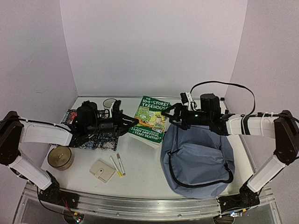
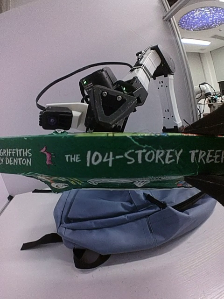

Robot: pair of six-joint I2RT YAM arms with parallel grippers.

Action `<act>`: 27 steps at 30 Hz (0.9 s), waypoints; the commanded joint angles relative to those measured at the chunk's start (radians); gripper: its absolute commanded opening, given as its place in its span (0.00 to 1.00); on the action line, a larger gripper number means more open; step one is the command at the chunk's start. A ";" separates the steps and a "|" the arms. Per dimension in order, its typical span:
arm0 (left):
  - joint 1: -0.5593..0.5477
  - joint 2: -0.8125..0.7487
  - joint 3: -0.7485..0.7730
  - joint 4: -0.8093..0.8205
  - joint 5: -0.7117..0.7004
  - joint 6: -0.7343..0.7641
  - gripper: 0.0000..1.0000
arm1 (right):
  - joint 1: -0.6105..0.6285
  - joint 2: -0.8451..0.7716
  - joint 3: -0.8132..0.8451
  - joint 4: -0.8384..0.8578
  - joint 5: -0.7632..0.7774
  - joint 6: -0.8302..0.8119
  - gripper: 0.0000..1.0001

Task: Pack the student bag
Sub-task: Pass from the left arm to the right

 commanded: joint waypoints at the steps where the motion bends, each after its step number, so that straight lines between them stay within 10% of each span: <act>1: 0.005 -0.064 0.085 0.123 0.054 -0.008 0.00 | -0.003 0.031 0.070 0.056 -0.122 -0.009 0.98; 11: 0.005 -0.087 0.106 0.145 0.096 -0.026 0.00 | -0.003 0.067 0.114 0.216 -0.267 0.081 0.95; 27: 0.017 -0.014 0.043 0.145 0.077 0.015 0.00 | -0.029 -0.007 0.066 0.333 -0.328 0.159 0.43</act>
